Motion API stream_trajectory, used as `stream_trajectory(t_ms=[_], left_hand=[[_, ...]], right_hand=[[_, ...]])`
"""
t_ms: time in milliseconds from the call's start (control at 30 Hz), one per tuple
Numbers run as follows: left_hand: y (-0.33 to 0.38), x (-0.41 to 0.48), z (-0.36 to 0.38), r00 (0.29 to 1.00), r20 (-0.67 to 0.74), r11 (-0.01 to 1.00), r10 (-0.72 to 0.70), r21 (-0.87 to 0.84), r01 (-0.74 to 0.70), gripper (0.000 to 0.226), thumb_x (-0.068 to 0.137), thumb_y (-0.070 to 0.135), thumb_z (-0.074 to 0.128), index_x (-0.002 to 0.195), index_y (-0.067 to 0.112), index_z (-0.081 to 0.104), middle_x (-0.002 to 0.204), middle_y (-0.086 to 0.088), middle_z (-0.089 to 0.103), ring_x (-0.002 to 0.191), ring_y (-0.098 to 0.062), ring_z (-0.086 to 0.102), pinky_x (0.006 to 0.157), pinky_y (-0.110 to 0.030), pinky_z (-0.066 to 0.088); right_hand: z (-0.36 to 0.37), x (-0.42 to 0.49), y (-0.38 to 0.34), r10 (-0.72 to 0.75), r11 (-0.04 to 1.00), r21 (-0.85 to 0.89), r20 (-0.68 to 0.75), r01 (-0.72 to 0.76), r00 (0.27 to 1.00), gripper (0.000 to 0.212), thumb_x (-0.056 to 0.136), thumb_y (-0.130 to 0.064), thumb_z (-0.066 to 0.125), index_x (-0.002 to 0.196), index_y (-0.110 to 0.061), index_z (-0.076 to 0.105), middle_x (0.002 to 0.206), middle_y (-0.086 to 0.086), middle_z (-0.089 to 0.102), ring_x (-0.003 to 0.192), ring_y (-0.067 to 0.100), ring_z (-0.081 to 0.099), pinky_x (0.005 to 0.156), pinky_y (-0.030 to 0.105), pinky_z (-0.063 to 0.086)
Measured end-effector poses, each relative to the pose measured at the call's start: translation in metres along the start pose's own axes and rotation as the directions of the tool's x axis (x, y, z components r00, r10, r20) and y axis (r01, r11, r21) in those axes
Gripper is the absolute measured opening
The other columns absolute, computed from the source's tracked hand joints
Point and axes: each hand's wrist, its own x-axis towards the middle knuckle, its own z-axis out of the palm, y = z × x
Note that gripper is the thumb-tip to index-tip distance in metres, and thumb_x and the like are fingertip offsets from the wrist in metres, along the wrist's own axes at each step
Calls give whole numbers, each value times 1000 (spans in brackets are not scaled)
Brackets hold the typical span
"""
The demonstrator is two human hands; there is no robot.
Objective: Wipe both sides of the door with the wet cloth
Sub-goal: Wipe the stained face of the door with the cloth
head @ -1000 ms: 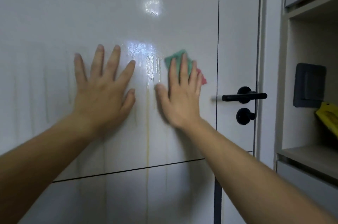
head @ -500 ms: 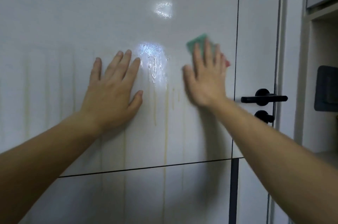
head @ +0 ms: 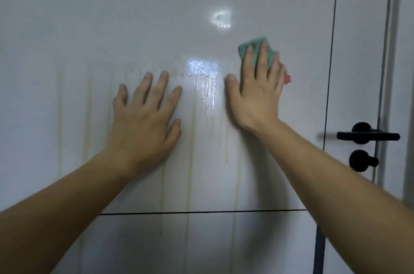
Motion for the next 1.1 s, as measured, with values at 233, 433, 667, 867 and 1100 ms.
stream_trajectory(t_ms=[233,433,667,867,1100], left_hand=[[-42,-22,-4,997,-78,986,23,-164,-35,67,94,36,42,151,0,41,164,-24,27,154,-40,23,123,-56,23],[-73,-43,0,985,17,984,-171,-47,172,68,94,43,37,155,13,37,167,-22,20,154,-46,15,116,-74,10],[-91,-48,-9,993,41,994,-107,-33,108,65,97,45,35,156,17,38,167,-14,26,153,-38,25,114,-66,26],[-124,-61,-18,987,-22,971,-162,-183,155,66,96,39,39,151,2,42,162,-24,32,149,-41,32,117,-56,32],[-167,-89,-15,967,36,965,-253,-53,255,66,96,43,34,153,11,39,164,-22,27,151,-46,21,120,-65,19]], right_hand=[[10,-31,-5,-490,853,-143,111,502,865,67,103,-54,31,162,-23,21,171,5,10,157,35,3,127,49,-2],[21,-29,-66,-293,955,-41,47,295,955,74,101,-56,33,163,-19,16,171,8,1,156,38,-4,125,55,-2],[19,-6,-68,-423,898,-94,89,431,902,68,104,-55,31,163,-25,18,171,3,5,157,34,0,125,44,-9],[37,-53,-130,-541,833,-52,125,550,831,75,100,-60,34,162,-18,23,171,9,9,156,40,2,125,58,3],[29,1,-141,-329,942,-43,93,334,940,71,103,-58,28,163,-25,10,172,2,-2,157,32,-7,124,45,-12]])
